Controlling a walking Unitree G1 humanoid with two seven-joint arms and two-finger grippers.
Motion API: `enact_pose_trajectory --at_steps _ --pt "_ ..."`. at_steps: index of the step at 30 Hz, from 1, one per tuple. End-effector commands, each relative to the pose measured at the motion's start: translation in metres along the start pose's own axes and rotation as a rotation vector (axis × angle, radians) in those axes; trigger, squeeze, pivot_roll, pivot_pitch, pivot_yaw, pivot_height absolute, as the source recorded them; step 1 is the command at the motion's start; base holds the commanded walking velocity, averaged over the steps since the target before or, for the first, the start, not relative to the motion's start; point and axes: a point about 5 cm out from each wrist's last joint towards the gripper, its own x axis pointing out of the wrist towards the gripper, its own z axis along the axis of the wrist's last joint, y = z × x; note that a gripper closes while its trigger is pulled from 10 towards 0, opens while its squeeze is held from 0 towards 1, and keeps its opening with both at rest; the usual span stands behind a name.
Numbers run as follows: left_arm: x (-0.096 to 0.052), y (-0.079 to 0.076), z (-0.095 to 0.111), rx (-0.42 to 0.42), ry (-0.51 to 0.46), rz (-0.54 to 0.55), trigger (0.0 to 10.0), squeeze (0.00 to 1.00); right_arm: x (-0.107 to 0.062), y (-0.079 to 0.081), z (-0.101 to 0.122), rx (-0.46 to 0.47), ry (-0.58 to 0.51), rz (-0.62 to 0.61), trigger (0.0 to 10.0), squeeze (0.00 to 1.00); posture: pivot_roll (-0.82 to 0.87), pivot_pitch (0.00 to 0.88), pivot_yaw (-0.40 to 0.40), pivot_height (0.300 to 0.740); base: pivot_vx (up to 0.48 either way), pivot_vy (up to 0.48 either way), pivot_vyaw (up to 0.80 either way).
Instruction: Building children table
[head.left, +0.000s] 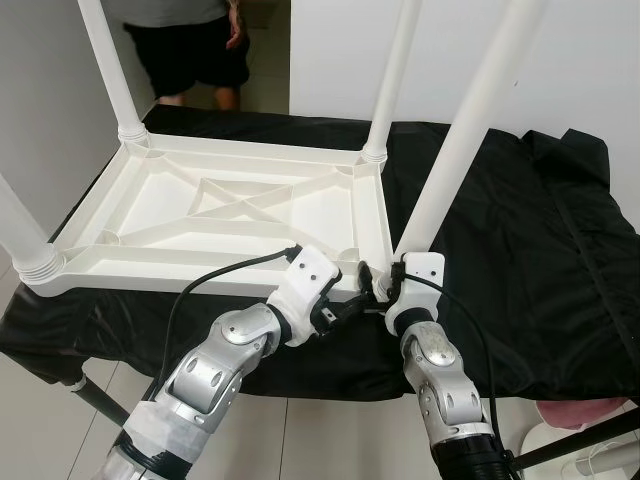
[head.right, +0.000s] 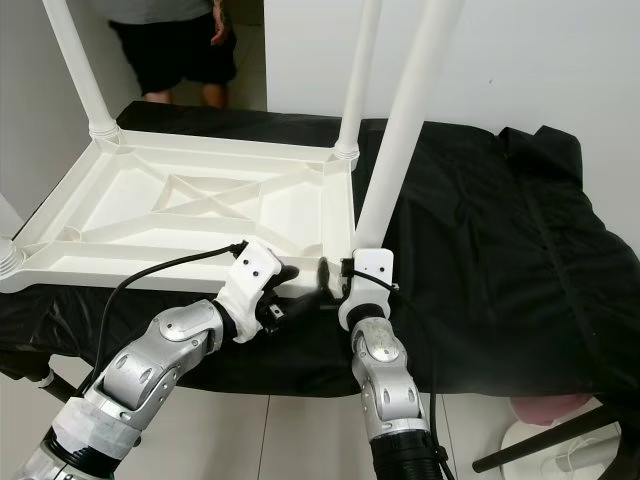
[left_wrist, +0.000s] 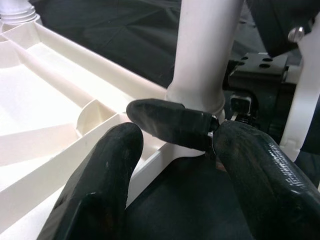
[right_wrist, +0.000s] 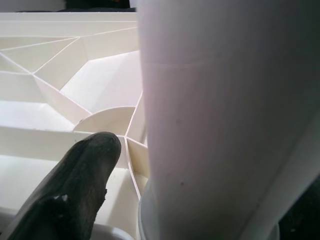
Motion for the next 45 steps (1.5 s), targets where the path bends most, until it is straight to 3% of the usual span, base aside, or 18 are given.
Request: enact_pose_trajectory --at_steps 1,2,3,12,18,21,31,32,35,36,37,42,43,44,45 --pt "-0.001 -0.003 -0.002 -0.007 0.01 -0.04 10.0 0.0 -0.004 -0.003 -0.002 0.015 0.012 0.043 10.0 1.0 0.02 0.043 -0.047 0.74 0.0 0.0 0.0" --pt "-0.001 -0.003 -0.002 -0.007 0.01 -0.04 10.0 0.0 -0.004 -0.003 -0.002 0.015 0.012 0.043 10.0 1.0 0.02 0.043 -0.047 0.74 0.0 0.0 0.0" --pt "-0.001 -0.003 -0.002 -0.003 0.012 -0.037 10.0 0.0 -0.008 -0.01 -0.003 0.042 0.006 0.069 10.0 0.0 0.02 0.043 -0.047 0.74 0.0 0.0 0.0" --pt "-0.001 -0.002 -0.002 -0.002 0.01 -0.036 10.0 0.0 -0.018 -0.027 -0.003 -0.05 -0.037 0.23 10.0 0.0 0.01 0.035 -0.045 0.74 0.0 0.0 0.0" --pt "-0.001 -0.001 -0.001 0.005 0.017 -0.058 10.0 0.0 -0.012 -0.05 0.007 -0.106 -0.067 0.314 10.0 0.0 0.01 0.03 -0.026 0.74 0.0 0.0 0.0" --pt "-0.002 -0.004 -0.003 0.03 0.035 -0.099 10.0 0.0 -0.003 -0.058 0.008 -0.188 -0.025 0.36 10.0 0.0 0.01 0.027 -0.019 0.74 0.0 0.0 0.0" --pt "-0.004 -0.012 -0.009 0.034 0.072 -0.166 10.0 0.0 0.009 -0.046 0.003 -0.253 0.027 0.527 10.0 0.0 0.02 0.018 -0.013 0.74 0.0 0.0 0.0" --pt "-0.003 -0.012 -0.01 0.04 0.074 -0.163 10.0 0.0 0.013 -0.042 0.001 -0.259 0.027 0.546 4.9 0.0 0.02 0.016 -0.012 0.74 0.0 0.0 0.0" --pt "-0.001 -0.013 -0.009 0.046 0.072 -0.157 10.0 0.0 0.019 -0.038 0.0 -0.272 0.028 0.553 4.2 0.0 0.02 0.014 -0.015 0.74 0.0 0.0 0.0" --pt "-0.001 -0.013 -0.009 0.046 0.07 -0.155 10.0 0.0 0.021 -0.038 -0.001 -0.281 0.034 0.555 1.5 0.0 0.03 0.014 -0.021 0.74 0.0 0.0 0.0" --pt "0.0 -0.014 -0.008 0.046 0.067 -0.15 10.0 0.0 0.022 -0.038 -0.002 -0.284 0.04 0.556 0.0 0.0 0.04 0.017 -0.028 0.74 0.0 0.0 0.0" --pt "-0.002 -0.014 -0.009 0.039 0.06 -0.126 10.0 0.0 0.021 -0.048 -0.005 -0.303 0.065 0.514 0.0 0.0 0.04 0.026 -0.04 0.74 0.0 0.0 0.0" --pt "-0.002 -0.014 -0.008 0.038 0.06 -0.125 10.0 0.0 0.021 -0.05 -0.005 -0.298 0.067 0.502 1.2 0.0 0.04 0.032 -0.044 0.74 0.0 0.0 0.0" --pt "-0.002 -0.014 -0.008 0.037 0.06 -0.124 10.0 0.0 0.021 -0.051 -0.005 -0.293 0.069 0.495 1.2 0.0 0.04 0.032 -0.044 0.74 0.0 0.0 0.0" --pt "-0.002 -0.015 -0.009 0.035 0.059 -0.121 10.0 0.0 0.022 -0.053 -0.004 -0.274 0.067 0.471 10.0 0.0 0.04 0.037 -0.043 0.74 0.0 0.0 0.0"
